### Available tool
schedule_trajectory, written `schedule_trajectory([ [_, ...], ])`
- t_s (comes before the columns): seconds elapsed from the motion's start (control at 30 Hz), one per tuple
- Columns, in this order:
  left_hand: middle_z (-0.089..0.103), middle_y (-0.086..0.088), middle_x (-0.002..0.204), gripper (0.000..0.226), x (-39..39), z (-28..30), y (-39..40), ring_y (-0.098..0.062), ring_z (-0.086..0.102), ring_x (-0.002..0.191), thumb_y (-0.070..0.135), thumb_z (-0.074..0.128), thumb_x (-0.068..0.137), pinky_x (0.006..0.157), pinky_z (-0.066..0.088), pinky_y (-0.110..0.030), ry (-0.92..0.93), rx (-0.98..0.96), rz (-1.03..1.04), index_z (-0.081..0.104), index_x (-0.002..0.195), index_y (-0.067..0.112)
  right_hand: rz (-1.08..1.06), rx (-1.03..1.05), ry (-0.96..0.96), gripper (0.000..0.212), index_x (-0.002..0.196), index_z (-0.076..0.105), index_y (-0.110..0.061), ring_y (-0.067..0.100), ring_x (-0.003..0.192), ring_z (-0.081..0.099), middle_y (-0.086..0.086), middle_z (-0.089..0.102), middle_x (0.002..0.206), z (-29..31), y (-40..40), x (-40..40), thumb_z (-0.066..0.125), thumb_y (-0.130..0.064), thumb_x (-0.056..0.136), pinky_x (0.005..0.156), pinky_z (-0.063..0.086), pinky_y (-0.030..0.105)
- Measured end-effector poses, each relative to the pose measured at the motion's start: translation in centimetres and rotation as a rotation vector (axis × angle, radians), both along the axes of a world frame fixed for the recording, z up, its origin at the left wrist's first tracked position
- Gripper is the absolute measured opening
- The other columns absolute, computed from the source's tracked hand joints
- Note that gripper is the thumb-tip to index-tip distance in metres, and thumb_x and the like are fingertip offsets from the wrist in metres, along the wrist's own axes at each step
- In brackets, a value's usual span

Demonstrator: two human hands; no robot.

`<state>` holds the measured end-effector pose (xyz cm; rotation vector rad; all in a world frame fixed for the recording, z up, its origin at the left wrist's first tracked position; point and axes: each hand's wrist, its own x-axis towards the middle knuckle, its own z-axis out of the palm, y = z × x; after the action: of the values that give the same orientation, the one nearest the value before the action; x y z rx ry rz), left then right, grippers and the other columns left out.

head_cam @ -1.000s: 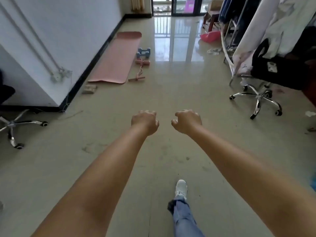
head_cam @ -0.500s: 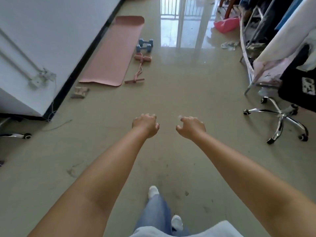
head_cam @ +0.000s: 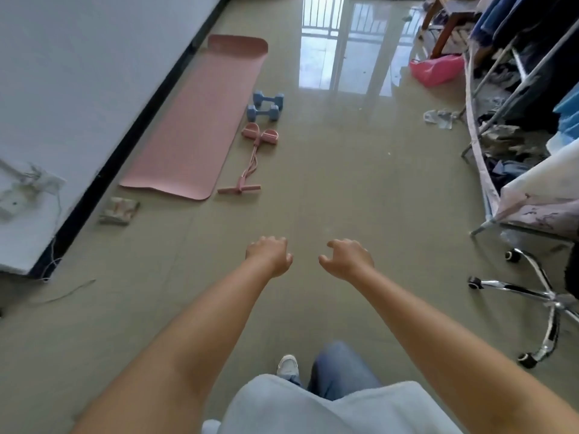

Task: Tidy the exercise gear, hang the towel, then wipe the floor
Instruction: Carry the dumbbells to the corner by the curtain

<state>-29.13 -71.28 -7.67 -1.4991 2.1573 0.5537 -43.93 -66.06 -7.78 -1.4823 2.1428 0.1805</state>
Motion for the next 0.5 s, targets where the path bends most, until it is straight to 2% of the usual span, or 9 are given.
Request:
schedule_trajectory([
  [0.2, 0.045, -0.011, 0.141, 0.045, -6.5, -1.8, -15.8, -0.029, 0.041, 0.132, 0.038, 0.037, 0.098, 0.103, 0.038, -0.04, -0.039, 0.017, 0.009, 0.042, 0.135, 0.014, 0.029, 0.003, -0.016, 0.047, 0.13, 0.051, -0.016, 0.027, 0.127, 0.046, 0.008, 0.053, 0.135, -1.8, -16.3, -7.5, 0.046, -0.039, 0.09, 0.1, 0.04, 0.037],
  [0.4, 0.046, -0.012, 0.14, 0.044, -13.8, -2.0, -31.6, -0.03, 0.042, 0.132, 0.037, 0.038, 0.098, 0.103, 0.039, -0.039, -0.039, 0.017, 0.132, 0.044, 0.133, 0.012, 0.072, 0.005, -0.043, 0.045, 0.128, 0.053, -0.015, 0.027, 0.127, 0.045, 0.009, 0.054, 0.133, -2.7, -33.6, -15.8, 0.046, -0.037, 0.09, 0.105, 0.038, 0.038],
  [0.5, 0.048, -0.013, 0.139, 0.043, -16.6, -2.0, -39.0, -0.03, 0.041, 0.132, 0.035, 0.038, 0.098, 0.103, 0.039, -0.039, -0.027, 0.029, 0.182, 0.046, 0.131, 0.011, 0.091, 0.007, -0.053, 0.044, 0.126, 0.054, -0.015, 0.028, 0.126, 0.047, 0.01, 0.055, 0.131, -2.7, -41.8, -18.6, 0.046, -0.037, 0.089, 0.103, 0.041, 0.037],
])
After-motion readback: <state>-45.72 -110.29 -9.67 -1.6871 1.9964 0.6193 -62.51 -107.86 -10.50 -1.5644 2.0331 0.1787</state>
